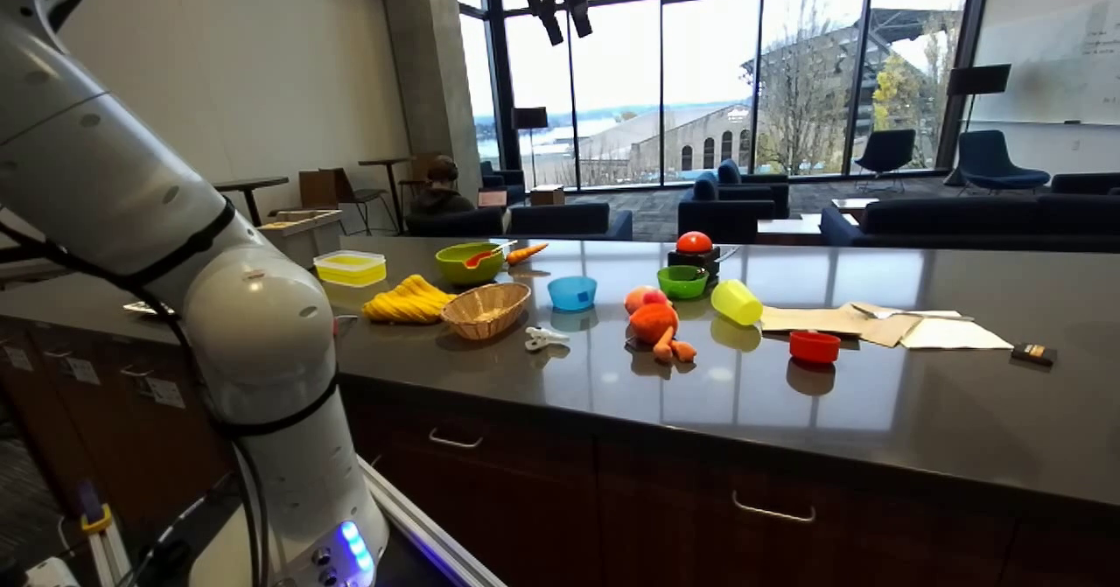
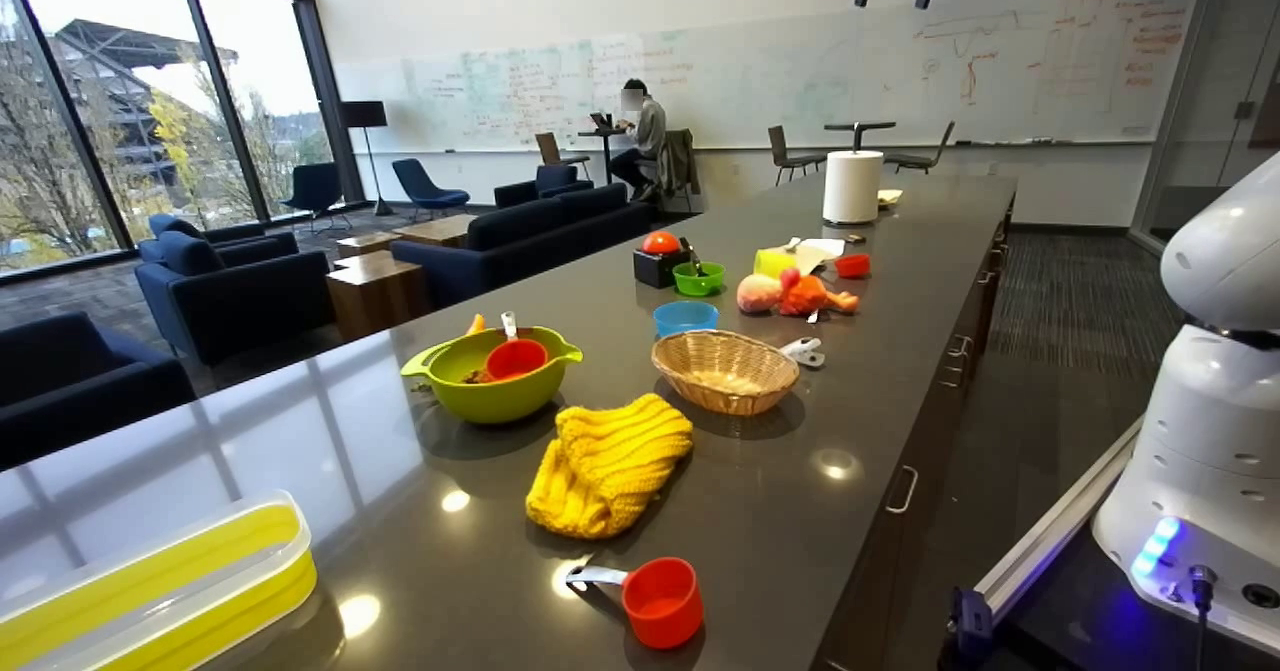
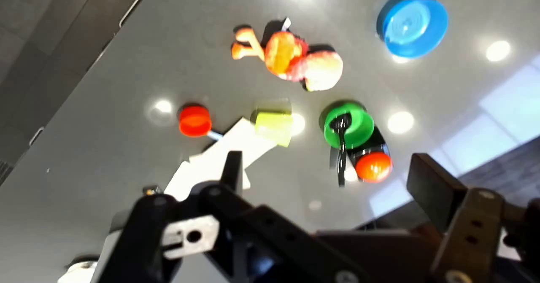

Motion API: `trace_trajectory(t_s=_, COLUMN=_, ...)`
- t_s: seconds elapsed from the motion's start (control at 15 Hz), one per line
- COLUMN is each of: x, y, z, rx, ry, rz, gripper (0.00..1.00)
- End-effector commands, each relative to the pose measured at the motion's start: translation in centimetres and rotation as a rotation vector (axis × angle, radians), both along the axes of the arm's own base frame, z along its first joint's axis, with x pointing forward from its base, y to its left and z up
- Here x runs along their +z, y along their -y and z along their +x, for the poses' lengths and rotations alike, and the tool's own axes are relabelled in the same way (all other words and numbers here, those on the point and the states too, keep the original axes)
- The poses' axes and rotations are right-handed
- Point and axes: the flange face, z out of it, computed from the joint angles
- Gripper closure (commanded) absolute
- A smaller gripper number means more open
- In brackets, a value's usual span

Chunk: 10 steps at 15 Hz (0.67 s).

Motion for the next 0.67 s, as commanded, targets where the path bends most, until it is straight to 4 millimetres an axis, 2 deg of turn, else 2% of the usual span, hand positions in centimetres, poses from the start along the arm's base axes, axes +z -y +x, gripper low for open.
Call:
trace_trajectory(t_s=0.0, x=5.8, y=1.4, z=4.0, rx=-0.115, ry=0.103, rz=-0.125, gripper=0.0)
trace_trajectory(t_s=0.2, x=5.2, y=0.7, z=7.9, rx=-0.147, ry=-0.017, rz=-0.189, gripper=0.0)
trace_trajectory(t_s=0.4, x=2.8, y=-0.9, z=12.2, rx=-0.141, ry=-0.159, rz=-0.223, gripper=0.0)
trace_trajectory(t_s=0.6, x=1.0, y=-1.3, z=15.1, rx=-0.135, ry=-0.268, rz=-0.232, gripper=0.0)
